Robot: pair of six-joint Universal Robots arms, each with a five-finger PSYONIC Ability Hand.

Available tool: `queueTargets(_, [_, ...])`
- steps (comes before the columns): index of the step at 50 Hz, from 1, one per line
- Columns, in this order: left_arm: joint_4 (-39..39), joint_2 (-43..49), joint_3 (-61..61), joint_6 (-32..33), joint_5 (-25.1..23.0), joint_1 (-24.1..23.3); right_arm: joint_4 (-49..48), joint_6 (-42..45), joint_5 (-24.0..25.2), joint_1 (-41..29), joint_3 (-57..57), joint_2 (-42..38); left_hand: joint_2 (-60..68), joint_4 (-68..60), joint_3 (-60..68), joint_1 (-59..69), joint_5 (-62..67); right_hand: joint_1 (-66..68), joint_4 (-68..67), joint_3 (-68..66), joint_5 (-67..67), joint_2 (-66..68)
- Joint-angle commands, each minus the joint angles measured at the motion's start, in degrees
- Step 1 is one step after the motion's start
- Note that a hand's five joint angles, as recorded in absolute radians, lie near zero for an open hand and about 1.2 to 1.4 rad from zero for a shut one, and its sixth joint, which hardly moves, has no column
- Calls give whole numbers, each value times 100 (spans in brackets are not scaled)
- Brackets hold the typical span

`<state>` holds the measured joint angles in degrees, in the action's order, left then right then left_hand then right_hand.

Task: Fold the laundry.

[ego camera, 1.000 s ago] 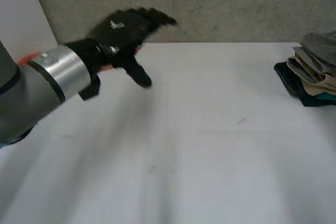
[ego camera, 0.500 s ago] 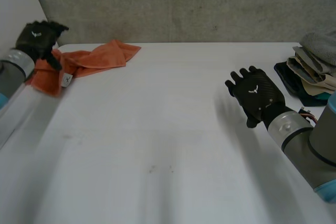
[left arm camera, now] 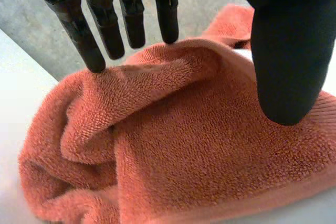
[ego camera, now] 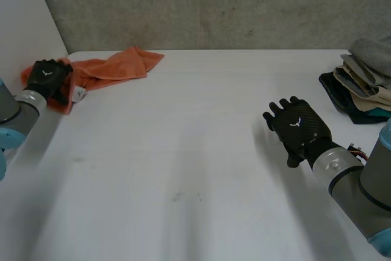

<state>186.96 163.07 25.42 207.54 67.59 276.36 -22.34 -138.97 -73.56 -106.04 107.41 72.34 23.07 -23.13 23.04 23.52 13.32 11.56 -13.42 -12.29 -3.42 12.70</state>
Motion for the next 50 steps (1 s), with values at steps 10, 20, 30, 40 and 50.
queueTargets(10, [657,340,-231,76,61,-30,2,10,-10,4,25,0,5693,-5687,5696,5648,5668,-156,342,229,342,-270])
queueTargets(20, [1201,-1601,1797,-3,369,-416,-7,2,-36,31,-1,9,5693,-5687,5696,5648,5668,-156,342,229,342,-270])
queueTargets(30, [2151,-4212,4629,-1179,44,-1410,10,2,-62,31,-36,70,5693,-5687,5696,5648,5668,-156,342,229,342,-270])
queueTargets(40, [1705,-2959,3490,-769,122,-920,10,2,-1,57,34,70,-1033,1039,-1030,-1078,-1058,-156,342,229,342,-270])
queueTargets(50, [1387,-1323,1854,419,272,-505,-7,10,-10,110,-1,61,-798,804,-795,-843,-823,-156,342,229,342,-270])
